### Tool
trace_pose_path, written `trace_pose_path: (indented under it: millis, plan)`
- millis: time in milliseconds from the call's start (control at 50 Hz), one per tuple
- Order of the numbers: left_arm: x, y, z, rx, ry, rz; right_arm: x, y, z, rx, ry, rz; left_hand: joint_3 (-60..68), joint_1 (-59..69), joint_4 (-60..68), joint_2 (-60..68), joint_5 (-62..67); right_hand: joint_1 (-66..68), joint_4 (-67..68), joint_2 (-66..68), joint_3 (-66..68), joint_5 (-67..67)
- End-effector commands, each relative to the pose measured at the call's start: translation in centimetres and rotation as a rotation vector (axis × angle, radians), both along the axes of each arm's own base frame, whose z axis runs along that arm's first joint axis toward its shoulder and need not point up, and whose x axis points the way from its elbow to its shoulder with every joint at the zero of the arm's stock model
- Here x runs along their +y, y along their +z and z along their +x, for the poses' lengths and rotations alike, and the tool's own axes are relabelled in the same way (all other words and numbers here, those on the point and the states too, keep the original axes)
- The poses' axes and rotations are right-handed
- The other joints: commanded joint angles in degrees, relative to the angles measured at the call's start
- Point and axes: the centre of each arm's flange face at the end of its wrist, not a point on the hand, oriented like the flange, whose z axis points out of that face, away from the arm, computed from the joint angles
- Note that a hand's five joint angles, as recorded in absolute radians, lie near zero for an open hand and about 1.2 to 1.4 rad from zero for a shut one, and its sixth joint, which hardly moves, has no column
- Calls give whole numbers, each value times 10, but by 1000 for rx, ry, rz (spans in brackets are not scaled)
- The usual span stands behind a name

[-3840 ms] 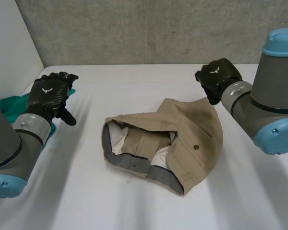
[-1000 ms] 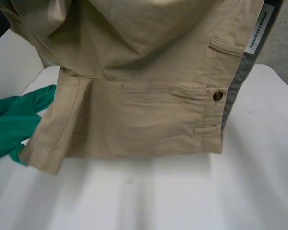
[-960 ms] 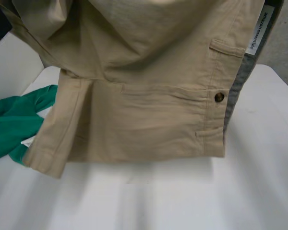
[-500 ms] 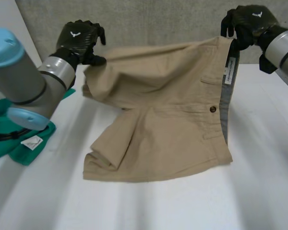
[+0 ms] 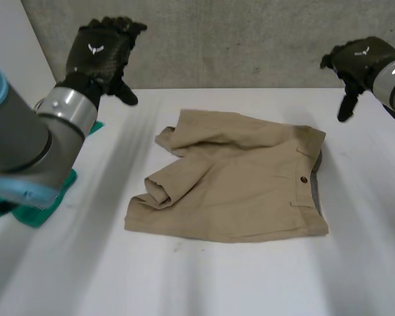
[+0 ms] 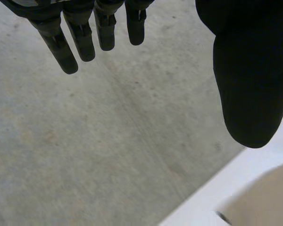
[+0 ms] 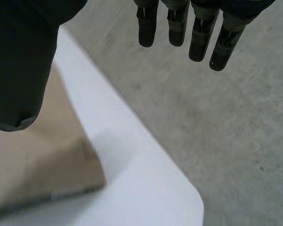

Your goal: Fold the laundry.

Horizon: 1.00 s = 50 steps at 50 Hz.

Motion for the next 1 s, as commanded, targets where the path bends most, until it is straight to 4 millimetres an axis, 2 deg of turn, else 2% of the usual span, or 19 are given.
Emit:
trace_pose_path:
  millis: [20,100,120,140,240,280,360,440,560,720,1000]
  plan:
    - [42,-27,-3,-76,-45,70,2,-16,-7,154,6,25,-12,0,-8,-8,-20,-16,-32,-26,-23,-40]
    - [59,-51,-3,-170,-56,118,12,-42,-9,98,3,155,12,24,15,15,4,-16,-32,-26,-23,-40]
    - [62,-57,-1,-194,-57,133,21,-57,-10,83,19,221,22,34,25,25,14,-16,-32,-26,-23,-40]
    - [68,-69,2,-245,-58,170,28,-62,-9,72,35,251,75,87,79,79,67,-16,-32,-26,-23,-40]
    - [93,-105,13,-402,-78,317,76,-74,-6,7,164,352,118,130,121,121,110,74,57,64,67,49]
    - [102,-115,16,-446,-87,383,96,-88,-6,-13,214,397,146,158,149,150,138,136,120,126,129,111]
    - [110,-132,19,-488,-102,472,119,-110,-7,-27,240,426,260,273,264,264,253,145,128,135,138,120]
    - [110,-145,20,-510,-105,522,132,-130,-10,-27,237,429,281,293,284,285,273,145,128,135,138,120]
    - [105,-157,21,-525,-96,554,139,-149,-13,-18,233,412,277,290,281,281,270,147,130,137,139,122]
    - [98,-163,18,-529,-94,550,134,-159,-16,-20,220,358,195,207,199,199,187,175,158,165,168,150]
    - [76,-166,14,-512,-15,485,115,-175,-18,-1,187,309,141,153,145,145,134,293,276,283,286,268]
